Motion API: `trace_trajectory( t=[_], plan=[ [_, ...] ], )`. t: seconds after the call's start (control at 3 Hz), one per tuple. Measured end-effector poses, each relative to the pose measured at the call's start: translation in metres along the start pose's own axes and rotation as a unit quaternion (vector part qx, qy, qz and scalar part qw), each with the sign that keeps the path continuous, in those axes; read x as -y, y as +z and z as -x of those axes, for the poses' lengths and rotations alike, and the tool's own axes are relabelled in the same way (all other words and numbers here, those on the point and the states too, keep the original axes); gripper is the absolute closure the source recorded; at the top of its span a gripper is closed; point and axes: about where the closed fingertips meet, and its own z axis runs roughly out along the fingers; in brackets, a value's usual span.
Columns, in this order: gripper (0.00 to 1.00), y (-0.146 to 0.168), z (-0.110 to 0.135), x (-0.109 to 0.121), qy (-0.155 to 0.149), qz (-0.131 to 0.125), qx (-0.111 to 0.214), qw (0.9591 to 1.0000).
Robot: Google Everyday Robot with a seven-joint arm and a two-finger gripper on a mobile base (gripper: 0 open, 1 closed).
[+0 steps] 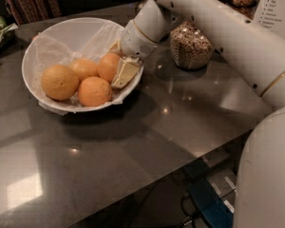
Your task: Pick orange from white bowl
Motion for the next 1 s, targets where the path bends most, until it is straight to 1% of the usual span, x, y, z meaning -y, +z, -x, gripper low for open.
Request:
trace_trajectory(
  t=[0.33, 0.67, 1.0],
  plan=[
    [1.00, -0.023, 0.017, 0.005, -0.024, -0.018, -0.016, 0.9994],
    [1.00, -0.058, 0.044, 0.012, -0.061, -0.045, -0.044, 0.9961],
    [1.00, -0.085, 0.072, 0.013, -0.100, -0.065, -0.051, 0.9916]
  ],
)
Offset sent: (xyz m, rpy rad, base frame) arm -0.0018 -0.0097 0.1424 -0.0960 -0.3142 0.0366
